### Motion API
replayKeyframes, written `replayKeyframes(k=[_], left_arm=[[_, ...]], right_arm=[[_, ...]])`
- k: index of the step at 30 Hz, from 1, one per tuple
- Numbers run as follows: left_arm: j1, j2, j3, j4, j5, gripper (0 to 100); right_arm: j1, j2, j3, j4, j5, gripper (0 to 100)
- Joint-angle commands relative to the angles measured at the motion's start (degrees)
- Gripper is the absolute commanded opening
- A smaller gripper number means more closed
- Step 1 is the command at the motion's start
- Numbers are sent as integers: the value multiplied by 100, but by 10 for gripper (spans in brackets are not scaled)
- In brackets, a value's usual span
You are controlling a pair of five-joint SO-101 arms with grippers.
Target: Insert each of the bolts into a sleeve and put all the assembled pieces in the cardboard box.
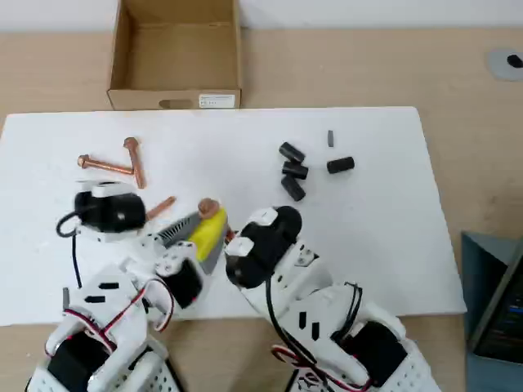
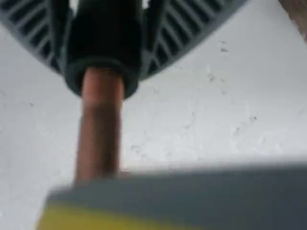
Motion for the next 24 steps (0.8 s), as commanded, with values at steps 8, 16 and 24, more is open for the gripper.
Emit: replayKeyframes(k=[8, 16, 24], left_arm=[[519, -22, -9, 545, -229, 7], [-97, -13, 97, 563, -413, 210], [-536, -22, -290, 563, -651, 202]], right_arm=[[84, -75, -198, -176, 44, 9], [84, -75, -198, -176, 44, 9], [84, -75, -189, -176, 44, 9]])
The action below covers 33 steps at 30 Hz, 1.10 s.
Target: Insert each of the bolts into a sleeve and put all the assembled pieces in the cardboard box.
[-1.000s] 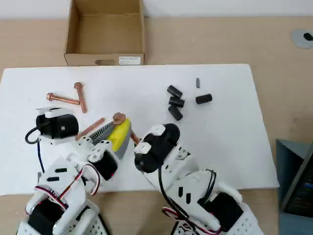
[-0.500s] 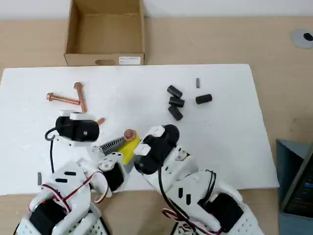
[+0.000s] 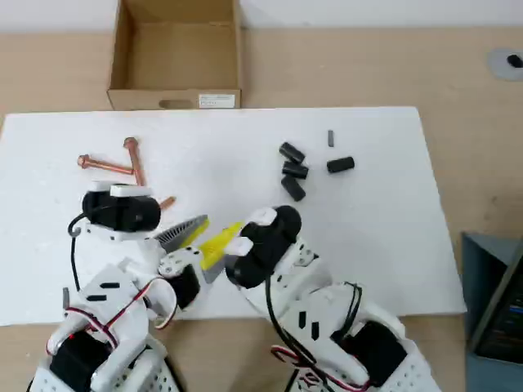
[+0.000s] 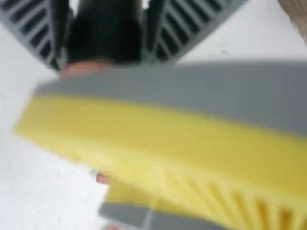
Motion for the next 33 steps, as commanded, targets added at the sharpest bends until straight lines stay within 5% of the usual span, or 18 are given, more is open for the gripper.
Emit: replayKeyframes(k=[1, 6, 10, 22, 33], left_arm=[[-211, -13, -475, 9, -53, 202], [-818, -13, -659, 9, -88, 174], [-1468, -31, -659, 9, -730, 0], [-3464, -31, 1011, -35, -1837, 2], [-3710, -40, 2330, -413, -1837, 2]], right_arm=[[75, -84, -189, -167, 44, 9], [101, -84, -180, -158, 26, 9], [180, -84, -180, -123, 9, 9], [1877, 110, -541, -114, 18, 9], [2018, 3301, -3037, -132, -9, 9]])
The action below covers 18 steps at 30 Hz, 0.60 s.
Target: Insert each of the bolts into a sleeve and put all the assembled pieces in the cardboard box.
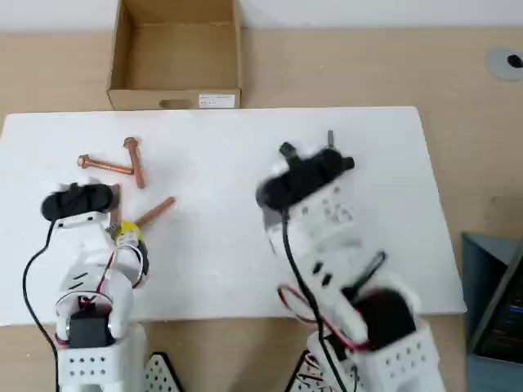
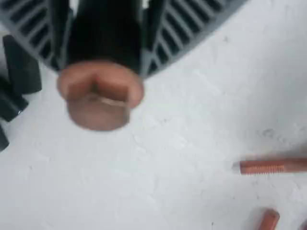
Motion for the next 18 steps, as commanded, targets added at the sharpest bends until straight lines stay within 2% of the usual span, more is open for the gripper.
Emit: replayKeyframes(k=[1, 18], left_arm=[[0, -48, 193, -237, -44, 2], [-35, -48, 360, -264, -9, 2]], right_arm=[[101, 1182, -1385, -185, -9, 9], [312, 5692, -4927, -1767, 193, 9]])
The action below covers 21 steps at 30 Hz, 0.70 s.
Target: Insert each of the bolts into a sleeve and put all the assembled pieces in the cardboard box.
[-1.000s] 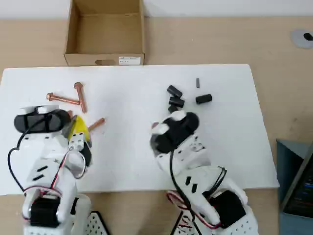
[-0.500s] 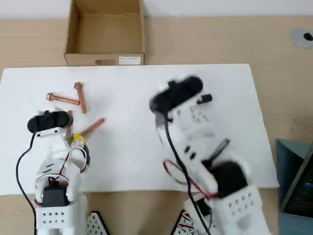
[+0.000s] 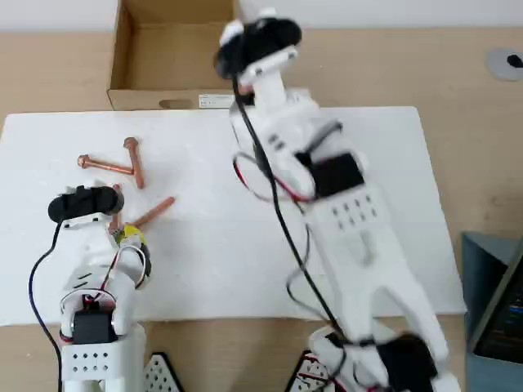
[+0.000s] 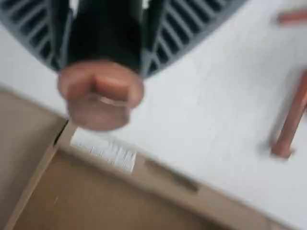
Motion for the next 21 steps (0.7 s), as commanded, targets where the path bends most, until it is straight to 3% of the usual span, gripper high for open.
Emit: replayKeyframes(k=[1, 21], left_arm=[[-35, -48, 9, -105, -9, 2], [-35, -48, 9, -105, 0, 2]], right_arm=[[92, 725, -1068, -457, 290, 9], [75, 5903, -5367, -2224, 1389, 9]])
